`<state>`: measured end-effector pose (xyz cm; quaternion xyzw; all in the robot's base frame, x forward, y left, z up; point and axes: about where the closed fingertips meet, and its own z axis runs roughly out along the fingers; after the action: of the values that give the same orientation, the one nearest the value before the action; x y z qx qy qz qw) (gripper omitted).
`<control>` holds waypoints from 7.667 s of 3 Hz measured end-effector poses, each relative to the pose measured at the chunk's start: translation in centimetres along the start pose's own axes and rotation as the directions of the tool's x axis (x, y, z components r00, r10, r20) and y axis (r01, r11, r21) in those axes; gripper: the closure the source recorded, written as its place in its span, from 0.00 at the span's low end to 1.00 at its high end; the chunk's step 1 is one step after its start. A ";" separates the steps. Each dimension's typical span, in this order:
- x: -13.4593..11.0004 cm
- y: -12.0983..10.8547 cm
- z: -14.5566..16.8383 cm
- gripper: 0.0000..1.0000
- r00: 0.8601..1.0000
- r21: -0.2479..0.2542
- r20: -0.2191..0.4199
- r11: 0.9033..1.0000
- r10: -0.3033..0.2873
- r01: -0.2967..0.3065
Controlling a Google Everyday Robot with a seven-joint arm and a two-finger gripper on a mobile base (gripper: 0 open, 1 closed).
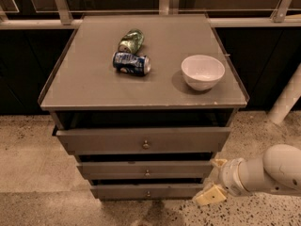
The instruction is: Open middle drawer
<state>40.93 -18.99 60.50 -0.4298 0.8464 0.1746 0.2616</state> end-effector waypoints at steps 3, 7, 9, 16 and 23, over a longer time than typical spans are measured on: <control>0.0 0.0 0.0 0.88 1.000 0.000 0.000 1.000 0.000 0.000; -0.3 -2.8 8.3 1.00 0.995 0.268 0.095 0.963 -0.042 0.015; -0.5 -4.3 9.1 1.00 0.994 0.315 0.097 0.949 -0.045 0.012; 1.8 -14.4 13.2 1.00 0.972 0.537 0.235 0.829 0.028 -0.154; 4.2 -18.9 16.4 1.00 0.959 0.594 0.244 0.760 0.144 -0.265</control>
Offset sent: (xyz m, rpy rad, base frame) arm 0.0000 0.0000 0.0000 0.0000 0.0000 0.0000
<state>59.08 -23.91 43.52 -0.2063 0.8704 -0.0471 0.4446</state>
